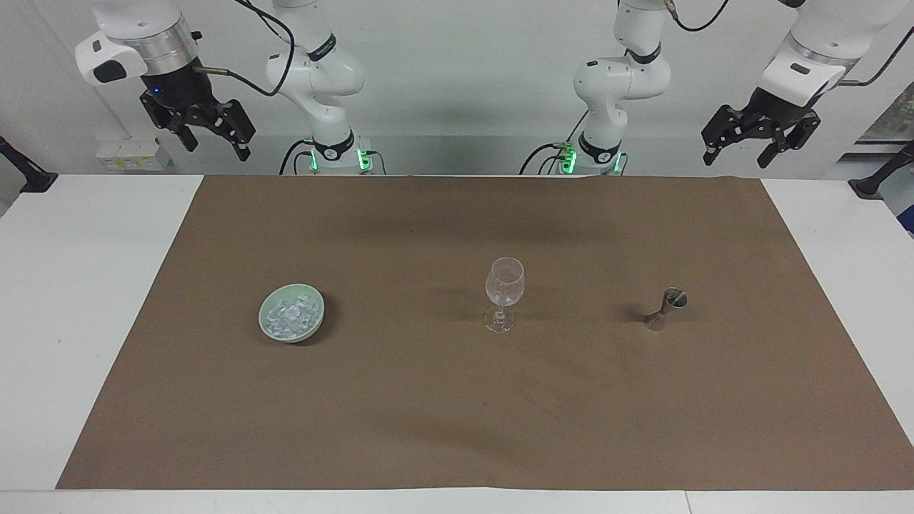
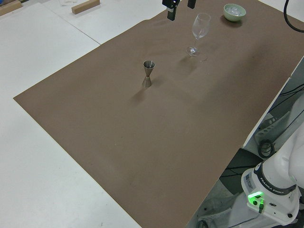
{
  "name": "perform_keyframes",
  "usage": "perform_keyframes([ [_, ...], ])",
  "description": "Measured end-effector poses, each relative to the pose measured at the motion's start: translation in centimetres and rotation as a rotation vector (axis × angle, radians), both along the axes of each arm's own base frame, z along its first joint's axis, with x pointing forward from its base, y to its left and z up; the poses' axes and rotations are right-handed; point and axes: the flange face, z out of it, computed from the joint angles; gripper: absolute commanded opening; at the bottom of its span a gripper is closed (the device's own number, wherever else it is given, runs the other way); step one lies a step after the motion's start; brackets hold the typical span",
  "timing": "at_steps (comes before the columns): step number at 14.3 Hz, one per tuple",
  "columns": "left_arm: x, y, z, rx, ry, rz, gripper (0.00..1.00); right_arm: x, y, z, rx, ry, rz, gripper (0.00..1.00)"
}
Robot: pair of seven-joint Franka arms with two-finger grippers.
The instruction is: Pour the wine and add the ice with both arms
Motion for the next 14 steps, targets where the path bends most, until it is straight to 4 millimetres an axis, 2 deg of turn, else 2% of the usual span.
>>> perform_keyframes([
  [10,4.0,0.1,-4.2,-0.006,-0.025,0.012,1.00,0.0,0.0,0.0,0.000,0.000,0.000,1.00],
  [14,5.4,1.3,-5.5,-0.008,-0.047,0.071,1.00,0.0,0.0,0.0,0.000,0.000,0.000,1.00],
])
